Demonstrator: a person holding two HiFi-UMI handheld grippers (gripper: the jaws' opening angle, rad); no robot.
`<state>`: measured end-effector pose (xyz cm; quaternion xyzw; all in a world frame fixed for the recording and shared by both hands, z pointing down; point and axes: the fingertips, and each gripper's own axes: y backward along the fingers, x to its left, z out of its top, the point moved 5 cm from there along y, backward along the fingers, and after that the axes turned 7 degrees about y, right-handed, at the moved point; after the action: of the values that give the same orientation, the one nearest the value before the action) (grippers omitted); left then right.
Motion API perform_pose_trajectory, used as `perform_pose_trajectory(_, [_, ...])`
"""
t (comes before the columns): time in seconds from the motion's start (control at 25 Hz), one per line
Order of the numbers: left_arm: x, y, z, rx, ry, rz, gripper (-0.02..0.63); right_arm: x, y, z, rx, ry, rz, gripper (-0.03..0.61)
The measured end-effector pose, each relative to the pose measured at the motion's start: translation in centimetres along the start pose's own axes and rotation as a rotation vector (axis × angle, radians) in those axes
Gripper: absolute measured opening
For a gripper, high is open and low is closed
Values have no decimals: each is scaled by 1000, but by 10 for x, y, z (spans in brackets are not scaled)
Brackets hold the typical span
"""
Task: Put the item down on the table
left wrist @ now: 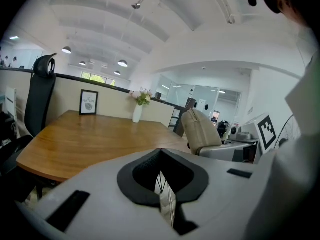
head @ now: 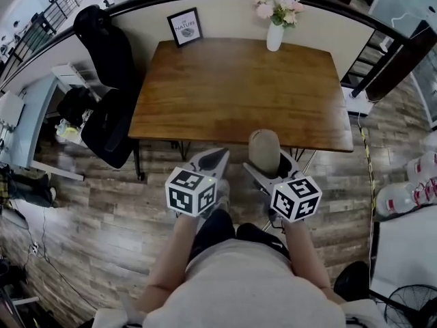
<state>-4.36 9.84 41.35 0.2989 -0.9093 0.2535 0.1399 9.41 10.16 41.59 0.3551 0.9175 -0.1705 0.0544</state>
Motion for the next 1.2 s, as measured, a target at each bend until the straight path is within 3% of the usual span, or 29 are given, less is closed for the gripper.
perform_pose_trajectory(0.6, [97,-90,119,-18,-55,-124,14,-69,-128,83,-47,37,-123,423])
perform_pose_trajectory(1.2, [154,-105,131,-18,32,-114,14,-74,-190,89,34,65,-78,422])
